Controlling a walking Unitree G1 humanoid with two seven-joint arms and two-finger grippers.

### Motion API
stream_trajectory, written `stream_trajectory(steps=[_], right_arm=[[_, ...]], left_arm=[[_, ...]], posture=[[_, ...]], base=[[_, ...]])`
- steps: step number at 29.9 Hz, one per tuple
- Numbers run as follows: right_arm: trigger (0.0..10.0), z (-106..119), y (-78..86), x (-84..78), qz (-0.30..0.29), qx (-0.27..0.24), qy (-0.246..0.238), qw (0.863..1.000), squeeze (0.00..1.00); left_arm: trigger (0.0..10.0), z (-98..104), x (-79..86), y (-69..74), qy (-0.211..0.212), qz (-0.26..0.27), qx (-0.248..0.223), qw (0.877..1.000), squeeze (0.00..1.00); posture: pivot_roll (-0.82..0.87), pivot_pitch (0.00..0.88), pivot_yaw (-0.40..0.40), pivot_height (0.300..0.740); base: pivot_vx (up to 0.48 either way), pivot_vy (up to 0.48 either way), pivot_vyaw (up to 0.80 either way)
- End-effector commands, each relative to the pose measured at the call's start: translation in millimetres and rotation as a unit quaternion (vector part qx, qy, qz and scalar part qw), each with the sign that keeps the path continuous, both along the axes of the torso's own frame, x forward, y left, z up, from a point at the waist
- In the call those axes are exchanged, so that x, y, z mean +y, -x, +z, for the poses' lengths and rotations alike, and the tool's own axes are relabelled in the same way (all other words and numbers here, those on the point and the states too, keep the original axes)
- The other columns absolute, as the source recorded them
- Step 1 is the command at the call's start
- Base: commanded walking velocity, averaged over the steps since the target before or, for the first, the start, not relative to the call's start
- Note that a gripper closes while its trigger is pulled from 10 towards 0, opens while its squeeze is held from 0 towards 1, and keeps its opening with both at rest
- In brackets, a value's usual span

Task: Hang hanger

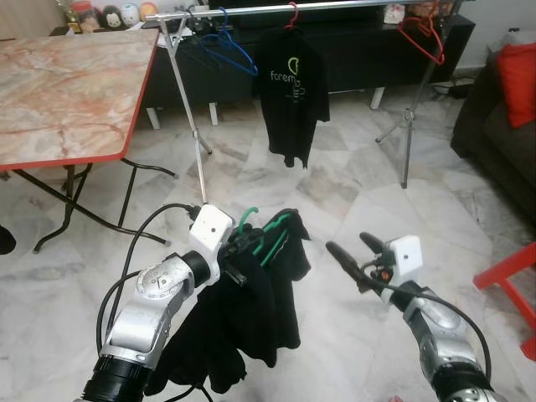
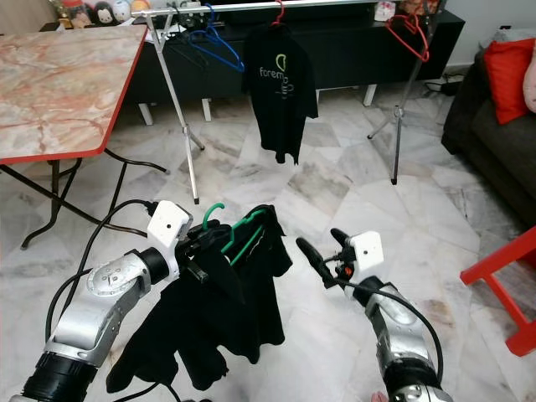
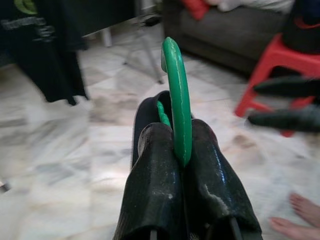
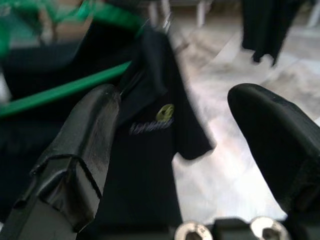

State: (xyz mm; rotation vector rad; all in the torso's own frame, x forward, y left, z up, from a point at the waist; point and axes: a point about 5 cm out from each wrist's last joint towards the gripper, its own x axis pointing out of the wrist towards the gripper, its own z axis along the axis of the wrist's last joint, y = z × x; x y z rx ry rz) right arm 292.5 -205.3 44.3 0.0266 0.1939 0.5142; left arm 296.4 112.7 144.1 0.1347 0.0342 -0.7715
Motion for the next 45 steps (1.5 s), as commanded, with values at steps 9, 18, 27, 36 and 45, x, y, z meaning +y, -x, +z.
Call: stream_trajectory(steps=[9,18,27,36,45], right_arm=[[10.0,-1.9,8.1,-4.0,-0.010,-0.007,0.041,0.999,0.00],[10.0,-7.7,10.8,5.8,-0.027,-0.006,0.037,0.999,0.00],[10.0,-15.5,10.5,9.8,-0.042,0.015,0.046,0.998,0.00],[0.0,-15.6,9.1,12.2,-0.050,0.017,0.037,0.998,0.00],[0.0,-13.3,6.5,12.0,-0.049,0.013,0.038,0.998,0.00]], left_arm=[[10.0,20.2,-15.7,9.1,0.016,-0.096,-0.005,0.995,0.00],[10.0,23.1,-23.3,16.3,0.016,-0.134,0.008,0.991,0.00],[10.0,31.7,-31.2,21.1,0.020,-0.158,0.012,0.987,0.00],[10.0,31.4,-29.6,20.7,0.019,-0.153,0.016,0.988,0.00],[10.0,30.9,-28.4,20.0,0.020,-0.148,0.020,0.989,0.00]], posture=[[-0.05,0.065,0.006,0.740],[-0.05,0.077,0.007,0.740],[-0.05,0.092,0.010,0.740],[-0.05,0.100,0.011,0.740],[-0.05,0.103,0.013,0.740]], base=[[0.000,0.000,0.00],[0.000,0.000,0.00],[0.000,0.000,0.00],[0.000,0.000,0.00],[0.000,0.000,0.00]])
